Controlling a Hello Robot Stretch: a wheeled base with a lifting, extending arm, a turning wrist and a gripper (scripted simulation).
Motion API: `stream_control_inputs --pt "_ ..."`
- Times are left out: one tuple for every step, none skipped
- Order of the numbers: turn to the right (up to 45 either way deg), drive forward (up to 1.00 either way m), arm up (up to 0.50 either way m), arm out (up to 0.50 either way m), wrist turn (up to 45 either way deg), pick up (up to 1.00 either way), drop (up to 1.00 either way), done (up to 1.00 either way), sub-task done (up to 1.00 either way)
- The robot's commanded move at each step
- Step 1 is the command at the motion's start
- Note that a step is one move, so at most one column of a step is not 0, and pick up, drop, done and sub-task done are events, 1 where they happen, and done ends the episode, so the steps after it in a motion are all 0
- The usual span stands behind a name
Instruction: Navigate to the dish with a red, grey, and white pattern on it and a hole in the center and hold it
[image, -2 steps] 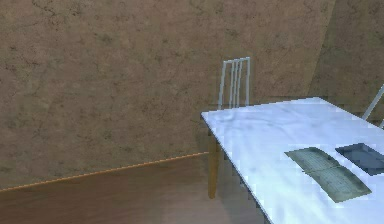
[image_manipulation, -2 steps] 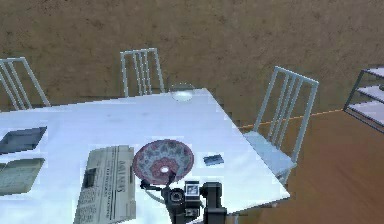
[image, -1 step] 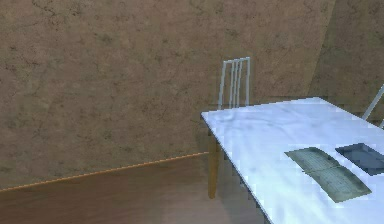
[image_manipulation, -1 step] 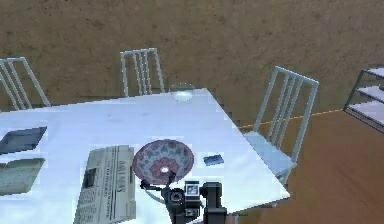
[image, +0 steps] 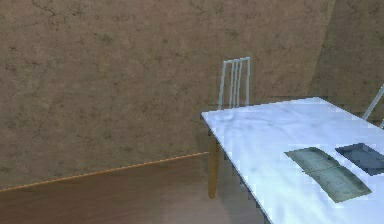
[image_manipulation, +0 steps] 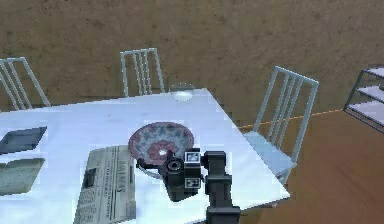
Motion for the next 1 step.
stream_control_inputs --pt "0.0 0.0 0.0 0.0 0.0 0.0 0.0 1.0 0.0"
